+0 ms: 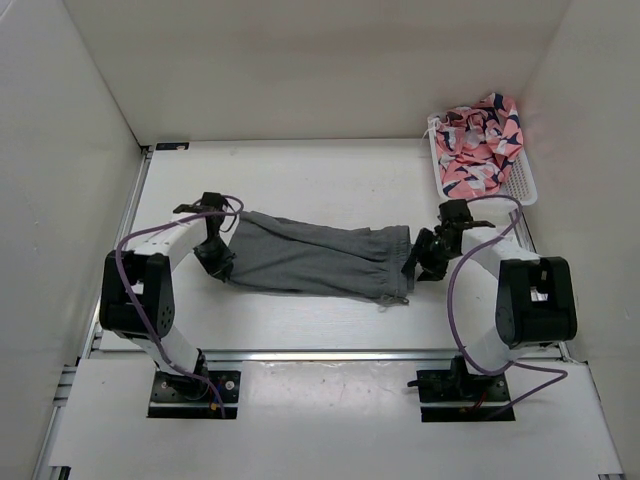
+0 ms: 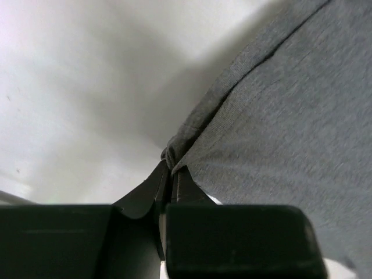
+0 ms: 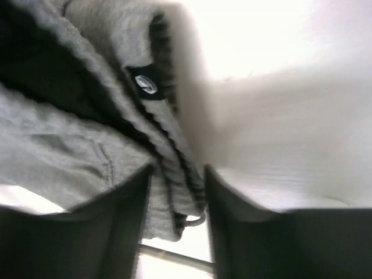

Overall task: Fold and stack the shorts
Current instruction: Fold the shorts

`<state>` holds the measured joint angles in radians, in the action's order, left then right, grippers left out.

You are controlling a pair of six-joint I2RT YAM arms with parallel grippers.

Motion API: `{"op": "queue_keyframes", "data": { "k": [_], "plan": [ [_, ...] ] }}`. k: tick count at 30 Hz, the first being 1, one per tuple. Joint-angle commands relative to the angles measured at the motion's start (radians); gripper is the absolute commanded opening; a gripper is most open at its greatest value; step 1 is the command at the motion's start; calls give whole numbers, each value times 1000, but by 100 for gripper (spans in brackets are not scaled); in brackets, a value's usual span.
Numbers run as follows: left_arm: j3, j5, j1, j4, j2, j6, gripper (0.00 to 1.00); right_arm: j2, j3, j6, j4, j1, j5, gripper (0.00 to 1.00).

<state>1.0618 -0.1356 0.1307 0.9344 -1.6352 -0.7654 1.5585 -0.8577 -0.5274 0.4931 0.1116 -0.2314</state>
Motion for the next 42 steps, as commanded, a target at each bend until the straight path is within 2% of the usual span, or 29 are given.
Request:
{"op": "queue_keyframes", "data": {
  "k": [1,3,4,5,6,7,8,9,11,13,15,19,22,26,30,32,37,40,42],
  "plan": [
    [-40,14,14,-16,69,-29,13,-55,-59,44,35,11,84,64],
    [-40,14,14,-25,81,-29,21,-86,-72,56,65,11,104,72],
    [-30,14,14,-25,81,-29,25,-113,-82,56,77,11,104,72],
    [-19,14,14,-25,90,-16,38,-126,-83,56,108,11,116,73],
    [-8,24,14,-25,90,-2,47,-153,-98,67,123,11,125,73],
    [4,24,14,-25,101,-2,50,-170,-107,67,134,11,126,70],
    [24,24,14,-25,101,-2,74,-187,-107,67,134,20,136,63],
    [33,24,14,-25,101,8,83,-208,-107,76,143,20,136,59],
    [56,14,14,-25,101,17,96,-209,-107,87,144,20,124,57],
    [56,14,14,-25,80,17,98,-209,-118,87,159,20,84,65],
    [66,14,4,-25,80,28,98,-209,-100,60,179,-3,54,81],
    [66,14,4,-25,80,28,97,-251,64,-28,161,-47,-63,83],
    [56,14,4,-25,80,28,95,-319,175,-121,64,-78,-204,87],
    [56,14,4,-25,71,28,94,-337,293,-204,-59,-78,-249,89],
    [56,5,4,-25,71,37,94,-285,338,-255,-210,-78,-261,89],
    [56,5,4,-25,71,37,93,-237,338,-255,-277,-78,-220,84],
    [56,5,4,-25,71,37,93,-95,327,-301,-379,-78,-243,72],
    [56,-4,-5,-25,71,37,93,-40,316,-333,-421,-78,-238,61],
    [56,-4,-5,-25,71,37,93,-28,307,-333,-421,-78,-192,49]
  ]
}}
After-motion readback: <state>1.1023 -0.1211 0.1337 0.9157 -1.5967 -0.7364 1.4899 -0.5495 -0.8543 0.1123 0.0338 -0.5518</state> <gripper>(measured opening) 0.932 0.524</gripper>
